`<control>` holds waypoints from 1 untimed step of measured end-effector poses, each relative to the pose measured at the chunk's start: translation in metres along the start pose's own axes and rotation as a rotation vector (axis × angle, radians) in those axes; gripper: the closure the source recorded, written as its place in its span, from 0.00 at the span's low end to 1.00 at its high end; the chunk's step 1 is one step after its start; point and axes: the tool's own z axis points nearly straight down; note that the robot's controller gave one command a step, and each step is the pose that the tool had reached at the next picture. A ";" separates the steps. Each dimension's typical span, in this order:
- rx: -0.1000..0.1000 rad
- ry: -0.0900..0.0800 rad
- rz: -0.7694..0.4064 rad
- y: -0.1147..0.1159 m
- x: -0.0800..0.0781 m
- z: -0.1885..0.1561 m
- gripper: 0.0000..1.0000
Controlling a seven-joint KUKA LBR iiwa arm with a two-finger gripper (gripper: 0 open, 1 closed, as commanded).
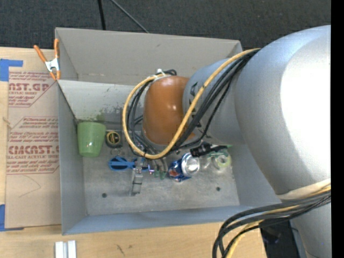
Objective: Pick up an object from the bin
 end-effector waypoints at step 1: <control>0.002 0.002 -0.012 -0.004 0.003 0.001 0.00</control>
Offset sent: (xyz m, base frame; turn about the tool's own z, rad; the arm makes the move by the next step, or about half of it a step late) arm -0.0036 -0.0048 -0.0002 -0.0112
